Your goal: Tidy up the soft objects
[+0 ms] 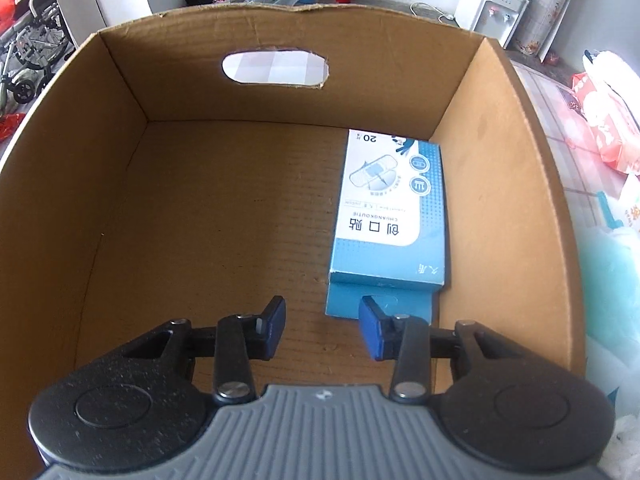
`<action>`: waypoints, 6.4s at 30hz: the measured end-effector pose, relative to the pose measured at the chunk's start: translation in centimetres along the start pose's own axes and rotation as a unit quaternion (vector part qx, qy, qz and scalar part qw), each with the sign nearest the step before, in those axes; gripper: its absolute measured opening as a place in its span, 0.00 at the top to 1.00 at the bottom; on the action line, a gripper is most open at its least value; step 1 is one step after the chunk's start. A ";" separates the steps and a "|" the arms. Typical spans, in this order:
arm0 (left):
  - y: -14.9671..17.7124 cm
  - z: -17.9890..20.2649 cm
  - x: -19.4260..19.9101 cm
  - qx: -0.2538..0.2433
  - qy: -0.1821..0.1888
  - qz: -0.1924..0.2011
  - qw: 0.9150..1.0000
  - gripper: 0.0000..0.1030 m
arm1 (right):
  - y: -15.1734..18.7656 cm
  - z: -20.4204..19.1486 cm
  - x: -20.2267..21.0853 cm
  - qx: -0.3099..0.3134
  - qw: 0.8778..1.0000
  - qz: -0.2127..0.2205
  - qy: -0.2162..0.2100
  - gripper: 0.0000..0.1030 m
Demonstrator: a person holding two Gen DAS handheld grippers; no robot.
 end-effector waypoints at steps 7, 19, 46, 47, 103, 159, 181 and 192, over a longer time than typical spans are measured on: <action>-0.2 -0.4 -1.2 0.034 0.015 0.013 0.999 0.59 | 0.9 0.0 1.7 0.004 1.000 0.007 0.022 0.66; -0.6 -1.5 4.5 0.031 0.022 0.048 0.998 0.12 | 1.7 1.0 3.7 0.010 0.999 0.016 0.044 0.60; -4.8 17.0 17.4 -0.107 0.183 0.189 0.959 0.00 | -4.7 7.2 11.4 0.074 0.990 0.078 0.096 0.55; -4.9 18.6 16.7 -0.110 0.191 0.187 0.957 0.00 | -5.7 8.2 11.8 0.079 0.988 0.080 0.105 0.55; -9.0 35.6 -3.4 -0.017 0.247 0.006 0.969 0.79 | -15.0 32.3 -4.0 -0.183 0.971 -0.061 0.138 0.43; -8.8 37.6 -8.3 -0.105 0.245 -0.116 0.957 0.77 | -9.6 27.3 -5.5 -0.235 0.954 -0.183 0.038 0.41; -13.7 26.5 10.2 -0.032 0.291 0.044 0.955 0.77 | -13.7 10.9 2.3 -0.019 0.996 -0.083 0.020 0.46; -11.6 5.5 12.1 0.083 0.192 0.082 0.975 0.77 | -7.5 -6.1 -3.9 0.054 0.984 -0.152 -0.081 0.46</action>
Point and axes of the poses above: each gripper's, at about its wrist camera, not at the fingertips, and x roughly against the way its jaws point, z to its right, y to its underside, the point moved 7 cm from there along -x, roughly the way its jaws point, and after that the axes turned 13 degrees about z, right-handed, at the moved point
